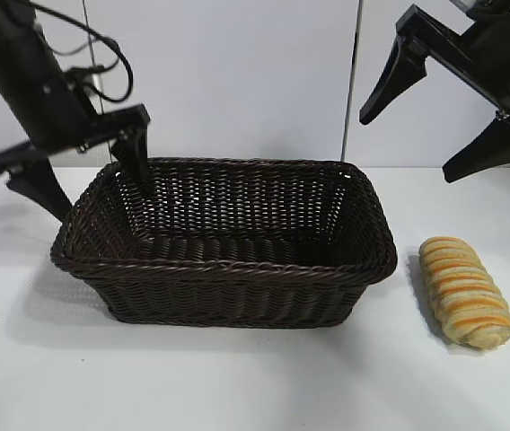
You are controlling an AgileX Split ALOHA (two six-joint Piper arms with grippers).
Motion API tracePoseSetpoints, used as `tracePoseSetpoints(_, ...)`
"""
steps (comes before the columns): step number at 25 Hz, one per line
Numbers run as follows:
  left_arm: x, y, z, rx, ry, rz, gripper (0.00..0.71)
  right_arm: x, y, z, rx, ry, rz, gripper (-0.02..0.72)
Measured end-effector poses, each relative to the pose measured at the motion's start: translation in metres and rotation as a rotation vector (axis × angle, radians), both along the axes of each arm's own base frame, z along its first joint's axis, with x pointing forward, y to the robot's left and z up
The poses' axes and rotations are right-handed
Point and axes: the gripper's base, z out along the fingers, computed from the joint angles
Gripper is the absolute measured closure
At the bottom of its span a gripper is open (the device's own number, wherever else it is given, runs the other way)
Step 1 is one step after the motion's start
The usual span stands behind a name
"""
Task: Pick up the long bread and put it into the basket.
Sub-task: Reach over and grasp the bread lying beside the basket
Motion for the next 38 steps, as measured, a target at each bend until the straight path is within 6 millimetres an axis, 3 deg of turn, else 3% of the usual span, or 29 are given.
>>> tracePoseSetpoints(4,-0.003,0.026,0.019,0.068,-0.059,0.050,0.023,0.000,0.000,0.000,0.000,0.000,0.000,0.009)
tracePoseSetpoints(8,-0.004,0.082,0.026,0.153,-0.039,0.175,0.023,0.000,0.000,0.000,0.000,0.000,0.000,0.009)
tracePoseSetpoints(13,-0.022,0.161,0.043,0.288,-0.015,0.300,0.023,0.000,0.000,0.000,0.000,0.000,0.000,0.009)
tracePoseSetpoints(17,-0.046,0.192,0.070,0.300,-0.057,0.384,0.023,0.000,0.000,0.000,0.001,0.000,0.000,0.009)
tracePoseSetpoints(22,-0.088,0.180,0.127,0.258,-0.231,0.380,0.023,0.000,0.000,0.000,0.001,0.002,0.001,0.009)
tracePoseSetpoints(27,-0.165,0.144,0.199,0.160,-0.511,0.317,0.023,0.000,0.000,0.000,0.001,0.002,0.001,0.009)
tracePoseSetpoints(30,-0.214,0.115,0.228,0.105,-0.665,0.192,0.022,0.000,0.000,0.000,0.001,0.002,0.001,0.009)
tracePoseSetpoints(32,-0.251,0.103,0.239,0.093,-0.752,0.134,0.022,0.000,0.000,0.000,0.001,0.003,0.002,0.009)
tracePoseSetpoints(34,-0.283,0.099,0.237,0.096,-0.805,0.111,0.022,0.000,0.000,0.000,0.001,0.003,0.002,0.009)
tracePoseSetpoints(38,-0.338,0.093,0.211,0.081,-0.921,0.114,0.021,0.000,0.000,0.000,0.002,0.004,0.002,0.009)
